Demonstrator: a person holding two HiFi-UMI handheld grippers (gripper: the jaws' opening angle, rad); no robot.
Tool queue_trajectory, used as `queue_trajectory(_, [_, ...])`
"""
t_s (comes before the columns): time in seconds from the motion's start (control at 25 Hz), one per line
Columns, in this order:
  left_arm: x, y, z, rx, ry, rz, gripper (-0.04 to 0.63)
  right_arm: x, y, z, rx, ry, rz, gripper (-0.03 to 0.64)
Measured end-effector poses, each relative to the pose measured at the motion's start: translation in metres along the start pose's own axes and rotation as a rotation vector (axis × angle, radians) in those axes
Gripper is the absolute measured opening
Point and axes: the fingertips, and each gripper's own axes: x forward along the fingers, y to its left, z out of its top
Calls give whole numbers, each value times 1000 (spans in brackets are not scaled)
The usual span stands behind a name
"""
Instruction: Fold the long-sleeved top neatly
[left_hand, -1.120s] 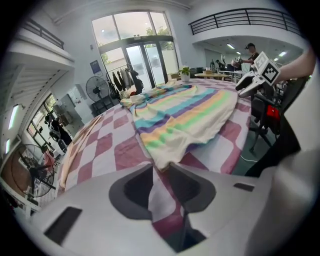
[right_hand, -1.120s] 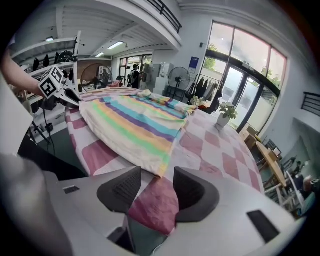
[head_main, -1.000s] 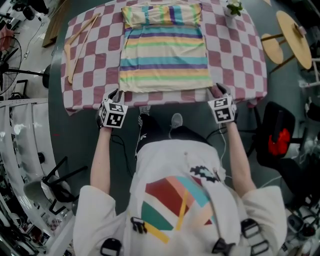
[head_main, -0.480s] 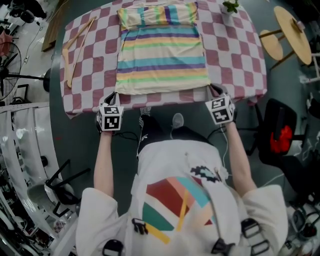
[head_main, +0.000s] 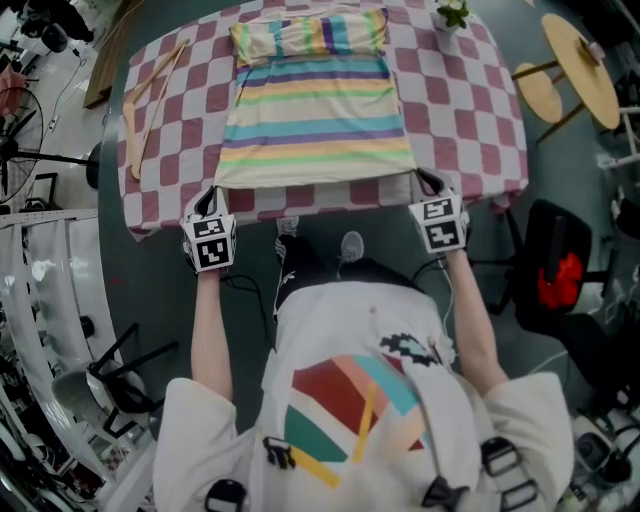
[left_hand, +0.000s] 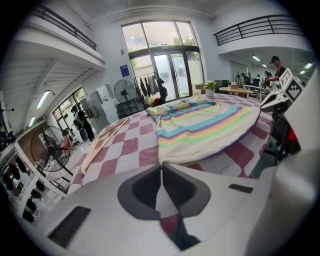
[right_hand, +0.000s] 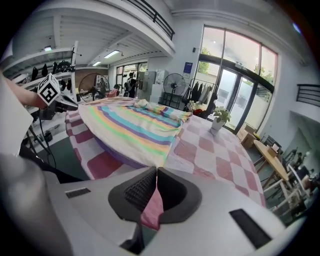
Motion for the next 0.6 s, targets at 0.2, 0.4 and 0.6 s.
queue_trajectory(0.2, [-13, 13, 30, -55, -54, 43, 15, -9, -8, 24, 36, -63, 2, 14])
queue_trajectory(0.4, [-26, 35, 83, -90, -104, 95, 15, -23, -29, 65, 43, -124, 0, 14])
queue_trajectory(0.6, [-13, 65, 170, -42, -187, 133, 15, -17, -64, 128, 33, -189, -43, 14])
